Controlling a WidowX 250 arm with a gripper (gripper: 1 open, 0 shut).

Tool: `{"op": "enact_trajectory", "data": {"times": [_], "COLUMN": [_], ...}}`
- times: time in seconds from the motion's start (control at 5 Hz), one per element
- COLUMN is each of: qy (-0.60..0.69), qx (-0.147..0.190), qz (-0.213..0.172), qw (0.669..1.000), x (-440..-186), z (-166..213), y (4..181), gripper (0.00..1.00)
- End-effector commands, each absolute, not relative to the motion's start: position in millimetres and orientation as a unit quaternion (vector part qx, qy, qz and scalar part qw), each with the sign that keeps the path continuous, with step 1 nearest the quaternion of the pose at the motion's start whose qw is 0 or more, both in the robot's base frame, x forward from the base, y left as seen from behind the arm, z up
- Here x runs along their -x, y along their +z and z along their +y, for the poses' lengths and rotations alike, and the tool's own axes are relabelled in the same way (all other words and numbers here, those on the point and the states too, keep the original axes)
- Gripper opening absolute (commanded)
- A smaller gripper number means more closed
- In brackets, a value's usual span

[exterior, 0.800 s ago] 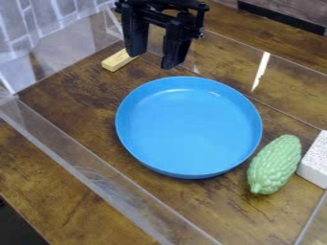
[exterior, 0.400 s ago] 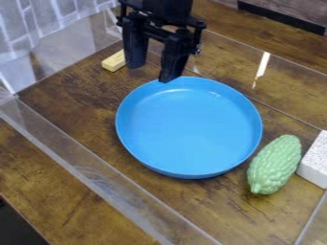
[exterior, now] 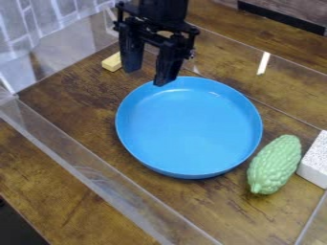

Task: Put the yellow block in the blue tray

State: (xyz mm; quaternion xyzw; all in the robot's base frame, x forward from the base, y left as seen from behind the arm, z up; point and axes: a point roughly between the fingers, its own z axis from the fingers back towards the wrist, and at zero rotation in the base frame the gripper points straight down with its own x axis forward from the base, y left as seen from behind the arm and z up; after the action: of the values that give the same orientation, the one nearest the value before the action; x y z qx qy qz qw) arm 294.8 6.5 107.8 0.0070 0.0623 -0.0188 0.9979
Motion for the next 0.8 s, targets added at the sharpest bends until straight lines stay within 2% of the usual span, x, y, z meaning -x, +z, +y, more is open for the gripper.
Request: {"op": "enact_trajectory", "data": {"times": [0.0,0.6], "qy": [-0.013,-0.016], "qx": [-0.011,-0.017], "qz": [0.048,0.055], "qw": [0.999,0.998], "x": [-298.8,-303.5], "z": [13.4,18.7], "y": [113.6,105.3], "gripper": [1.0,1.0]}}
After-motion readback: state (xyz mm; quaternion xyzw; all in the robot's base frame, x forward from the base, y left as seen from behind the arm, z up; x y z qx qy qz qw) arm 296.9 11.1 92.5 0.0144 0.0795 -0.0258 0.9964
